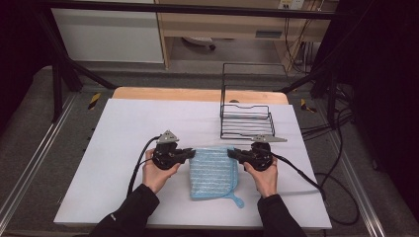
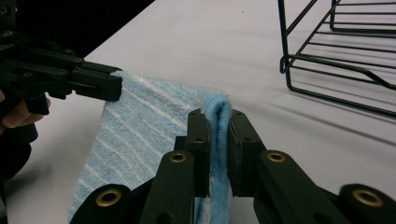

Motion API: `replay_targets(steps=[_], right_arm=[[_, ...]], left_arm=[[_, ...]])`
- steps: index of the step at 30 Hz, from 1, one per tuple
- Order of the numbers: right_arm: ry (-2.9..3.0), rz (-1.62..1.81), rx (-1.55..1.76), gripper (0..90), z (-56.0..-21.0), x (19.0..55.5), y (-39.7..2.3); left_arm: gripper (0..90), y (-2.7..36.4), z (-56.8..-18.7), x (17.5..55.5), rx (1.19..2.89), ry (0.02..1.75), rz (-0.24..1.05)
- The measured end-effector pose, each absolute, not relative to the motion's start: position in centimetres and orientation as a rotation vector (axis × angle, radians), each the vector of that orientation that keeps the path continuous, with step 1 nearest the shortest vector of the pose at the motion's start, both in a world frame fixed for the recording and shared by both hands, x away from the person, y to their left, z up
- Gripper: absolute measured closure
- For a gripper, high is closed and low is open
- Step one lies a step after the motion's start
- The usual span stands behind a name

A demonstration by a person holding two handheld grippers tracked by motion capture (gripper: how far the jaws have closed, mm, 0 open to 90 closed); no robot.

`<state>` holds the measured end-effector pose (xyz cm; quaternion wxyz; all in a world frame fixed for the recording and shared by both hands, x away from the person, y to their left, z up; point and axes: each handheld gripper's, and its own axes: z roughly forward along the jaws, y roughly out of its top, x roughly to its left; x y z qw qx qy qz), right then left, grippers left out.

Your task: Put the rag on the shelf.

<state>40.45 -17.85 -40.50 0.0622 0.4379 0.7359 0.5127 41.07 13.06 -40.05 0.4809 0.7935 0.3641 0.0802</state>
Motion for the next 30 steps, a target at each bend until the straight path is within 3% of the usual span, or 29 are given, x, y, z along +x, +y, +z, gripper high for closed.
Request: replay_targets(steps=[30], right_arm=[[2.085, 1.621, 1.109, 81.7, -34.8, 37.6, -18.5]], left_arm=[[83.4, 13.0, -34.9, 38.9, 1.831, 0.774, 0.298]])
